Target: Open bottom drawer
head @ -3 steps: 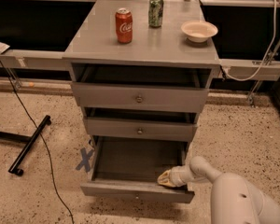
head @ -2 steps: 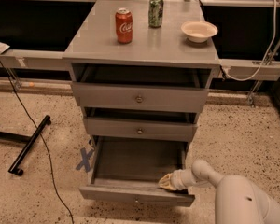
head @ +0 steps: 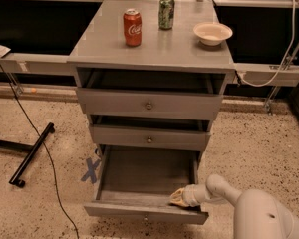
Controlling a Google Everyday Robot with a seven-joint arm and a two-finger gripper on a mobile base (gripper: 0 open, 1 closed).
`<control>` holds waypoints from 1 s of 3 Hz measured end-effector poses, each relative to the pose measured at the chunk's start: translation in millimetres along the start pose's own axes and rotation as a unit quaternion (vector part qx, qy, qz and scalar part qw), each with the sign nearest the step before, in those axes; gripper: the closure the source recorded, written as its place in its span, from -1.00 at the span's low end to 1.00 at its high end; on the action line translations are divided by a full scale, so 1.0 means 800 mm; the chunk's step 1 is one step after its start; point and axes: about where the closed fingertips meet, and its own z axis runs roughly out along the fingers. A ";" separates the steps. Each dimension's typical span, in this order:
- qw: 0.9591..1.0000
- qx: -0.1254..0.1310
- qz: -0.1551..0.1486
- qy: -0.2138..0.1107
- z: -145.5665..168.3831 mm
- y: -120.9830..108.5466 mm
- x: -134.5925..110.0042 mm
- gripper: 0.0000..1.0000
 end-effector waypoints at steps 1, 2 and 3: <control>1.000 0.011 -0.009 -0.020 0.002 -0.010 -0.010 1.00; 0.999 0.029 -0.021 -0.041 -0.010 -0.025 -0.023 1.00; 0.997 0.053 -0.033 -0.054 -0.036 -0.039 -0.036 1.00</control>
Offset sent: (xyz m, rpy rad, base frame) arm 0.0412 -0.0084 0.0428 0.1102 -0.1580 -0.0352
